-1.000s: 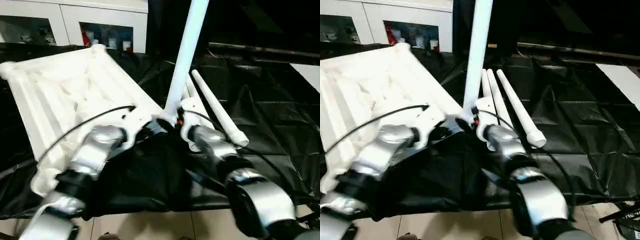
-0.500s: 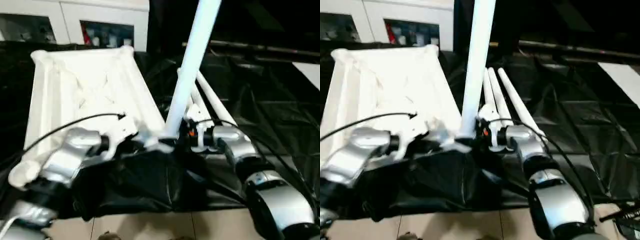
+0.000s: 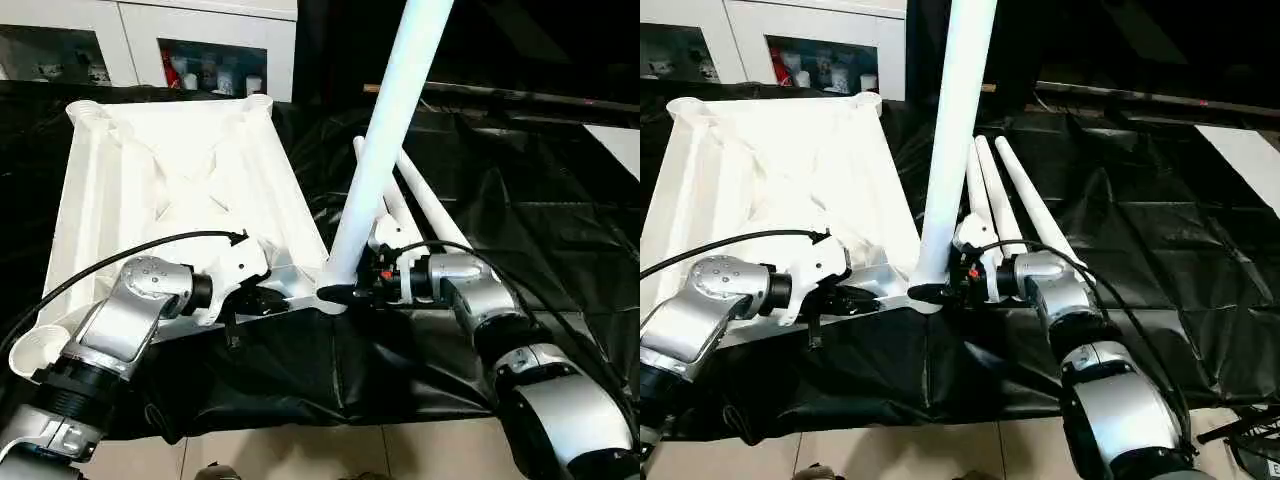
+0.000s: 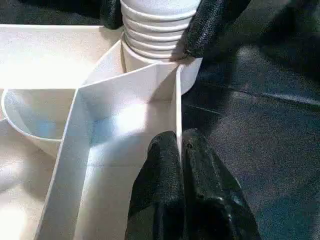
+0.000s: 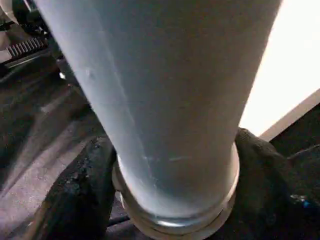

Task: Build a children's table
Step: Rotate leg to tighten

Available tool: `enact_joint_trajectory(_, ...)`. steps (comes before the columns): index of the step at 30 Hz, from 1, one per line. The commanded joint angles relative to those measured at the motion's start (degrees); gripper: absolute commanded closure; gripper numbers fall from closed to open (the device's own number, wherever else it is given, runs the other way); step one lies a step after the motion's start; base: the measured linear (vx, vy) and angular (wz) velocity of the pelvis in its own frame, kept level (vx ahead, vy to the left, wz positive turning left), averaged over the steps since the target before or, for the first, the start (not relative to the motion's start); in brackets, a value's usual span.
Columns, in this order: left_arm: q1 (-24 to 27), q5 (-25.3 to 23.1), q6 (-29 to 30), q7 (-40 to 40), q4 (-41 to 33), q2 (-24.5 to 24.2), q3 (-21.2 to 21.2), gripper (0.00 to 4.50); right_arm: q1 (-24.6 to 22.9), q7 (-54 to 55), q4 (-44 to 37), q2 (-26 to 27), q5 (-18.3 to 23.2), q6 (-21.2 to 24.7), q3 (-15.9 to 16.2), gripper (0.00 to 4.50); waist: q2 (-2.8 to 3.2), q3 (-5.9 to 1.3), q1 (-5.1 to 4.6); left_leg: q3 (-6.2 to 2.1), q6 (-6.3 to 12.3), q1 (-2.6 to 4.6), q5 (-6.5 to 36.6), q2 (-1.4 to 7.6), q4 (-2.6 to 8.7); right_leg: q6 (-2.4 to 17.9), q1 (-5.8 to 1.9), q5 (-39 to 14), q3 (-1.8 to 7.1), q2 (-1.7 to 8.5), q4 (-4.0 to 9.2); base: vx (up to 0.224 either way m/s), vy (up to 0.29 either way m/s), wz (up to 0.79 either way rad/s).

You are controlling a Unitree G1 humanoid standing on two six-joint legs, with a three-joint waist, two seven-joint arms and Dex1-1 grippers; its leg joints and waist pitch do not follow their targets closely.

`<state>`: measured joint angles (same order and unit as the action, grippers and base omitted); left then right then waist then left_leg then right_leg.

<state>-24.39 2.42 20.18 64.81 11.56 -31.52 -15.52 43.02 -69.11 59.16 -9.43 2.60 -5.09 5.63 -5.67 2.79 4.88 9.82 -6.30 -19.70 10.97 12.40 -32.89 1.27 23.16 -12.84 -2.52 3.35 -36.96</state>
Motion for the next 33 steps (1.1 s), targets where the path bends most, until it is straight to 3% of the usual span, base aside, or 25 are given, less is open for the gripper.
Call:
enact_joint_trajectory(1,1.46,0.34,1.0,0.07,0.8,1.03,-1.43,4.5,0.0,7.16,1.12,-0.14,-0.91,1.33,-0.78,1.64,0.51,-3.21,0.04,0.38,3.81,-0.09,3.36,0.94,3.07,14.26,-3.31,0.95,2.49,4.03,3.64,0.0,0.0,0.0)
enact_joint_trajectory(2,1.4,0.27,1.05,-0.24,0.92,1.16,-1.38,4.5,0.05,8.05,1.39,-0.02,-1.04,1.37,-0.85,1.64,0.49,-3.15,-0.03,0.38,3.51,-0.12,3.48,0.95,3.12,14.11,-3.27,0.55,2.51,4.02,3.67,0.0,0.0,0.0)
enact_joint_trajectory(3,0.72,-0.65,1.45,-3.7,2.28,2.71,-0.92,4.5,0.51,17.82,3.82,1.27,-2.33,1.81,-1.7,1.71,0.5,-3.01,-0.16,0.31,2.66,-0.12,4.49,0.92,3.27,13.6,-3.23,-1.44,2.52,4.04,3.88,0.0,0.0,0.0)
enact_joint_trajectory(7,-0.86,-2.63,2.17,-10.29,5.21,5.83,-0.16,4.5,1.12,30.71,6.79,3.66,-2.22,3.78,-3.93,1.75,0.81,-2.52,-0.62,-0.01,-0.98,0.36,11.32,0.9,3.86,10.19,-2.75,-14.51,2.68,4.27,5.23,0.0,0.0,0.0)
enact_joint_trajectory(11,-3.33,-4.91,4.01,-19.43,9.13,10.17,1.05,4.5,1.93,42.15,8.97,7.1,0.19,5.46,-7.15,1.76,0.77,-2.71,-0.45,-0.04,-1.36,0.54,11.49,0.94,3.87,9.18,-2.52,-14.72,2.77,4.18,5.24,0.0,0.0,0.0)
enact_joint_trajectory(12,-5.29,-5.88,5.77,-26.38,11.96,13.78,2.37,4.5,2.67,48.65,10.44,9.67,1.85,6.32,-9.09,1.76,0.91,-2.8,-0.2,0.21,-1.62,0.86,11.01,0.86,3.77,9.29,-2.2,-12.32,2.85,3.95,5.1,0.0,0.0,0.0)
enact_joint_trajectory(13,-5.29,-5.88,5.77,-26.38,11.96,13.78,2.37,4.5,2.67,48.65,10.44,9.67,1.85,6.32,-9.09,1.76,0.93,-2.87,-0.04,0.3,-1.72,0.95,10.88,0.79,3.72,9.41,-2.19,-11.56,2.88,3.87,5.04,0.0,0.0,0.0)
enact_joint_trajectory(15,-7.39,-6.98,6.46,-32.61,13.92,18.76,2.53,4.5,4.16,55.49,12.24,13.97,3.19,6.51,-10.42,1.76,1.12,-2.98,0.33,0.44,-1.72,1.17,10.72,0.73,3.63,9.63,-1.92,-8.83,2.83,3.74,4.91,0.0,0.0,0.0)
enact_joint_trajectory(16,-7.61,-6.99,6.5,-32.82,13.78,19.76,2.25,4.5,4.45,55.81,12.41,14.93,3.12,5.98,-10.26,1.76,0.97,-3.05,0.46,0.27,-1.61,0.88,11.05,0.72,3.7,9.37,-2.24,-8.75,2.75,3.83,4.81,0.0,0.0,0.0)
enact_joint_trajectory(18,-7.86,-7.02,6.49,-32.48,13.47,20.96,1.71,4.5,4.97,55.25,12.48,16.39,3.38,5.35,-10.5,1.2,0.83,-3.16,0.68,0.18,-0.87,0.15,9.0,0.59,3.65,8.52,-2.72,-5.96,2.71,3.85,4.54,0.0,0.0,0.0)
enact_joint_trajectory(23,-7.67,-7.0,4.97,-29.92,13.2,20.03,0.83,4.5,6.04,52.97,12.19,16.74,1.74,3.39,-9.57,0.78,0.91,-3.16,0.62,0.18,-0.35,-0.02,8.66,0.6,3.65,8.09,-2.78,-6.03,2.7,3.92,4.62,0.0,0.0,0.0)
enact_joint_trajectory(29,-4.69,-6.14,2.46,-21.87,9.81,14.82,-0.06,4.5,5.4,43.35,10.37,12.24,-1.03,0.65,-6.1,0.78,1.02,-3.15,0.06,0.11,0.52,-0.52,8.5,0.79,3.6,9.2,-2.98,-5.63,2.64,4.08,4.59,0.0,0.0,0.0)
enact_joint_trajectory(30,-3.85,-5.73,1.99,-19.25,8.96,13.04,-0.29,4.5,4.75,39.69,9.64,10.21,-2.5,-0.47,-4.38,0.78,1.05,-3.21,0.21,0.08,0.6,-0.43,7.91,0.76,3.53,9.32,-3.02,-5.18,2.57,4.04,4.56,0.0,0.0,0.0)
enact_joint_trajectory(33,-2.26,-4.45,0.99,-14.06,7.29,9.79,-0.68,4.5,3.47,32.17,7.65,6.9,-2.89,-2.23,-3.14,0.78,1.28,-3.25,0.18,0.23,1.37,-0.31,6.49,0.8,3.37,10.67,-2.99,-2.07,2.58,3.94,4.22,0.0,0.0,0.0)
